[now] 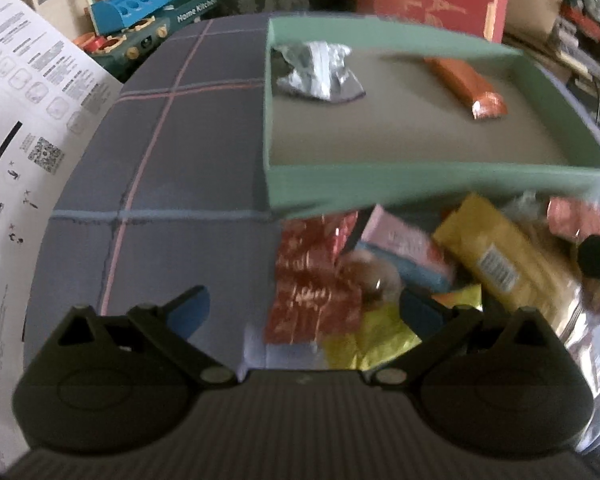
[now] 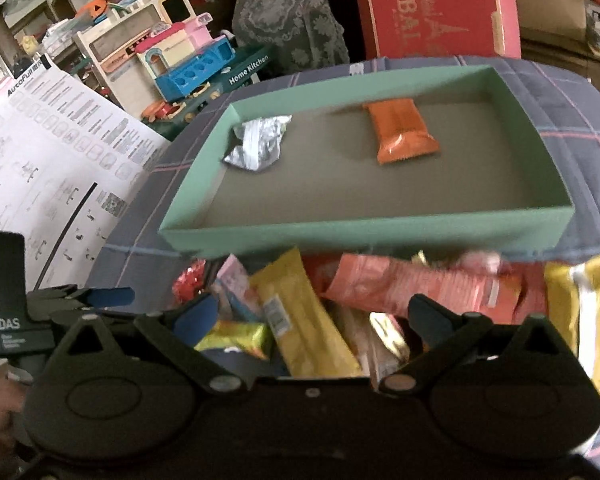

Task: Organize snacks
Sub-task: 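Grasp the yellow stick snack with left gripper while right grasps yellow bar, then lower yellow stick with left gripper while right lowers yellow bar into box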

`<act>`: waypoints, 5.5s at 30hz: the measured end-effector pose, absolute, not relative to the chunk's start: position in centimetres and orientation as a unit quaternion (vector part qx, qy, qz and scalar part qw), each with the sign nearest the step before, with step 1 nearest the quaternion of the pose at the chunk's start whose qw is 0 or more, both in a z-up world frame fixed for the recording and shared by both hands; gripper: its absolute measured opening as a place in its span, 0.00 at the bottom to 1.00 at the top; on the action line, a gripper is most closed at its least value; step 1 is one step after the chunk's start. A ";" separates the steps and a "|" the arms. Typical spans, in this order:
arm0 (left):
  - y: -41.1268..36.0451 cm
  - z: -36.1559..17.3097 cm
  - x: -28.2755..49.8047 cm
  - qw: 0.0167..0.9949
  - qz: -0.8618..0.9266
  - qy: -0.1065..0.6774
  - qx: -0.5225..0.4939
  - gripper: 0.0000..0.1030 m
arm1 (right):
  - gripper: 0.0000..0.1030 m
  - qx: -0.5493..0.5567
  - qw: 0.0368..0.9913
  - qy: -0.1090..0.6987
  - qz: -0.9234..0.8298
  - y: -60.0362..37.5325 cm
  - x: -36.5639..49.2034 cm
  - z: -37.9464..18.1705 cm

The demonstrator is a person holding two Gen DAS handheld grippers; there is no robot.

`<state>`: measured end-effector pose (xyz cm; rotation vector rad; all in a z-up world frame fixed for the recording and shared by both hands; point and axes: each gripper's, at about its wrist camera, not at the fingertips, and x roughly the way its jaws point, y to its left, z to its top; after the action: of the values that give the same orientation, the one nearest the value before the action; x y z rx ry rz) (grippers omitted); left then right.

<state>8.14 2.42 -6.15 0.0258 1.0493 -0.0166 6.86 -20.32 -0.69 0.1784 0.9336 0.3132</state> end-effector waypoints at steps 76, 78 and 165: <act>0.4 -6.2 4.4 0.855 -0.119 0.504 -0.002 0.22 | 0.31 -0.008 0.870 0.473 0.140 -17.3 3.1 -3.9; 0.7 -6.0 4.2 0.857 -0.116 0.501 -0.005 0.22 | 0.41 -0.002 0.871 0.473 0.134 -17.6 2.9 -3.9; -4.9 -2.8 31.4 0.888 -0.065 0.454 0.025 0.32 | 0.50 0.066 0.894 0.442 0.034 -30.4 27.9 -1.4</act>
<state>31.37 -4.94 -2.76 0.0516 0.9429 -0.1342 27.94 -30.44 -1.36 0.1367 0.9176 0.0703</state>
